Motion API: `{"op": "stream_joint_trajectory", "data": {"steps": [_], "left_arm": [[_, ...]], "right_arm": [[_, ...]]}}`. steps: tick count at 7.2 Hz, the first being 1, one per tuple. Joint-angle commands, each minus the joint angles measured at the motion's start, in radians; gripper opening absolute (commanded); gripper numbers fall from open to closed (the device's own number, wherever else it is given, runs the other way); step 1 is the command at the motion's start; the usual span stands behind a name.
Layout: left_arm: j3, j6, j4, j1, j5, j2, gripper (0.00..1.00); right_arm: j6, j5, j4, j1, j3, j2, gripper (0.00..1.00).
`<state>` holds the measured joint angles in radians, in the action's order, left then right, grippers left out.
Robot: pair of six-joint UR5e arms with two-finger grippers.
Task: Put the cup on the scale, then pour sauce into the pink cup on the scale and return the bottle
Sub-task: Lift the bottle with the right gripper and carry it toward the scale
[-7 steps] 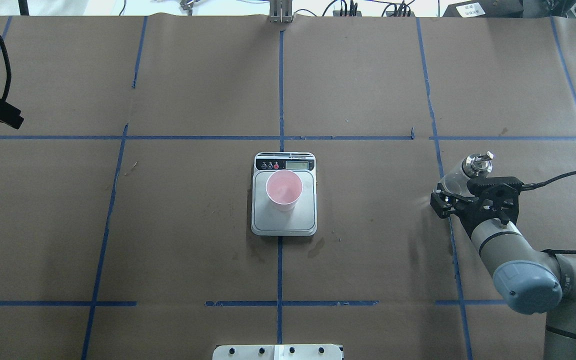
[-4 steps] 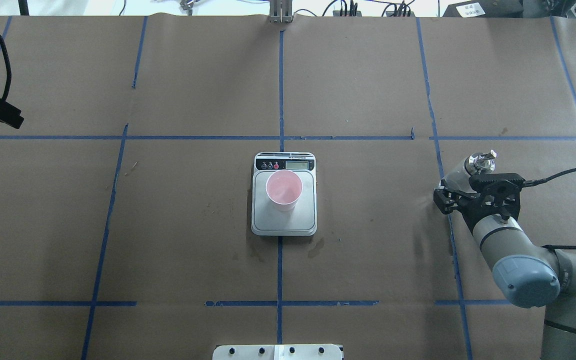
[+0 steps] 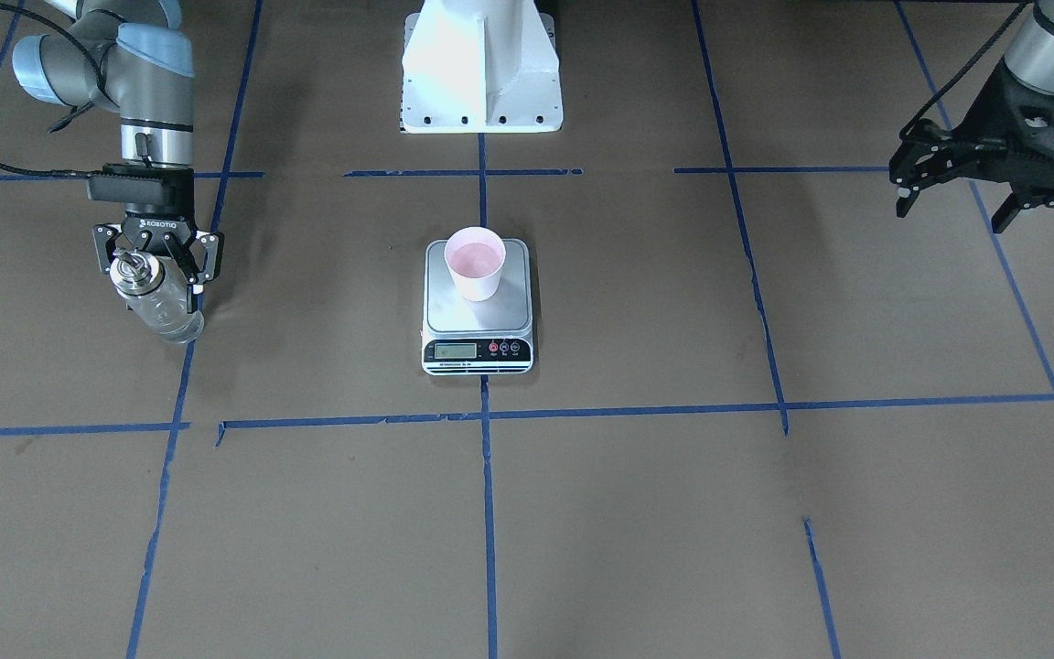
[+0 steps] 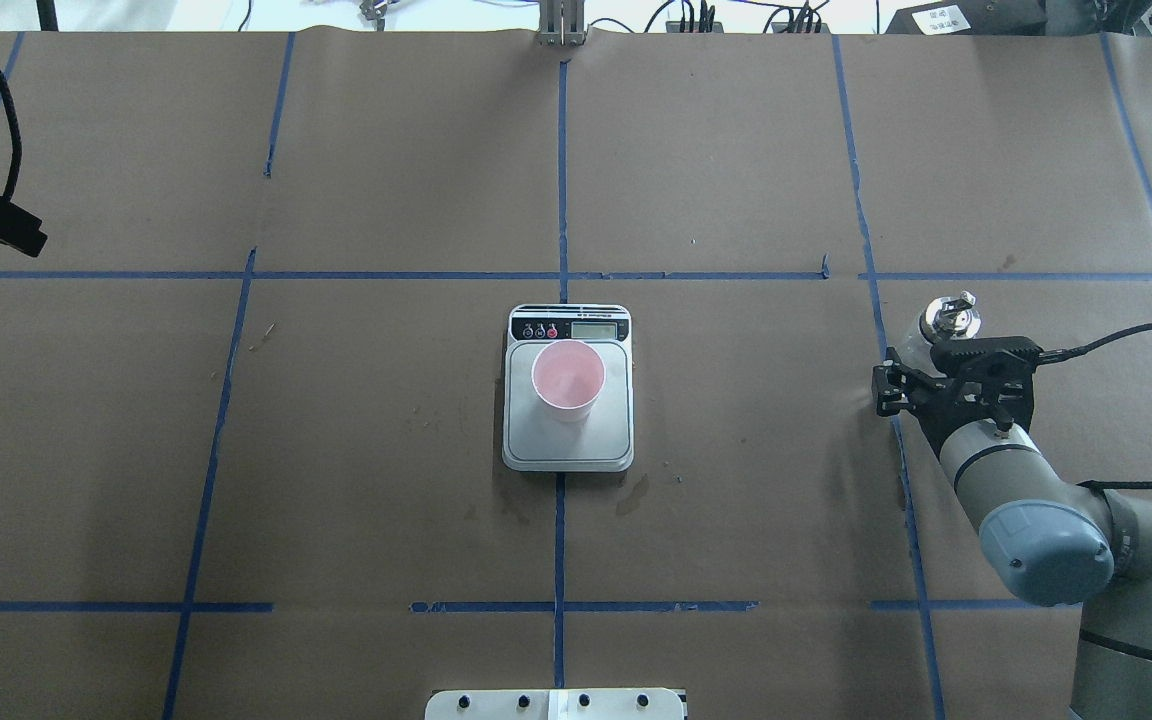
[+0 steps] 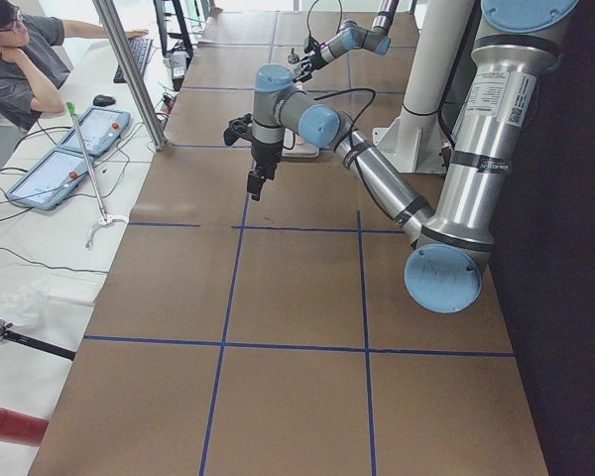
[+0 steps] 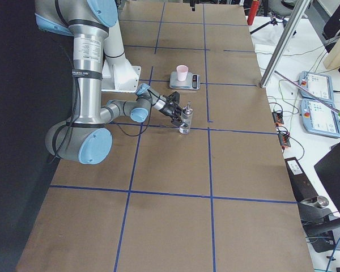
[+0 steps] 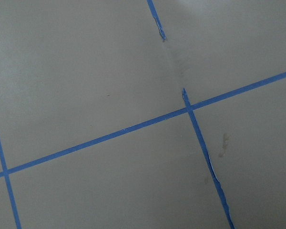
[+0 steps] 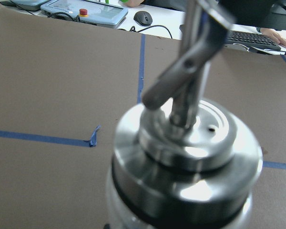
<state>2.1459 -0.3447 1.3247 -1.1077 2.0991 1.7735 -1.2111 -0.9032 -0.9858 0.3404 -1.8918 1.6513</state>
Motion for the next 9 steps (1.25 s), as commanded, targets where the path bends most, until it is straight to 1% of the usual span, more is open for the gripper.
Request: {"op": "stream_joint_trajectory", "data": {"steps": [1, 2, 3, 4, 5, 6, 7, 8, 9], "left_arm": [[0.000, -0.002, -0.002, 0.000, 0.001, 0.003, 1.00], [0.000, 0.003, -0.002, -0.001, 0.001, 0.001, 1.00], [-0.001, 0.010, -0.001, -0.009, 0.001, -0.005, 1.00], [-0.001, 0.015, -0.001, -0.018, 0.002, -0.011, 1.00], [0.000, 0.018, 0.001, -0.024, 0.005, -0.023, 1.00], [0.000, 0.050, 0.004, -0.044, 0.007, -0.047, 1.00], [-0.001, 0.131, 0.004, -0.085, 0.007, -0.063, 1.00], [-0.009, 0.207, 0.005, -0.140, 0.012, -0.095, 1.00], [-0.055, 0.319, 0.007, -0.200, 0.045, -0.104, 1.00]], "right_arm": [[0.141, -0.005, -0.002, 0.041, -0.047, -0.053, 0.00], [0.148, -0.046, -0.001, 0.054, -0.087, -0.053, 0.00], [0.156, -0.060, -0.001, 0.051, -0.140, -0.056, 0.00], [0.209, -0.059, -0.002, 0.049, -0.177, -0.062, 0.00], [0.260, -0.054, -0.001, 0.048, -0.179, -0.065, 0.00], [0.271, -0.049, -0.014, 0.051, -0.165, -0.105, 0.00], [0.275, -0.045, -0.014, 0.048, -0.161, -0.123, 0.00], [0.397, 0.083, -0.016, 0.040, -0.120, -0.128, 0.00], [0.585, 0.158, -0.016, 0.025, -0.106, -0.177, 0.00]]}}
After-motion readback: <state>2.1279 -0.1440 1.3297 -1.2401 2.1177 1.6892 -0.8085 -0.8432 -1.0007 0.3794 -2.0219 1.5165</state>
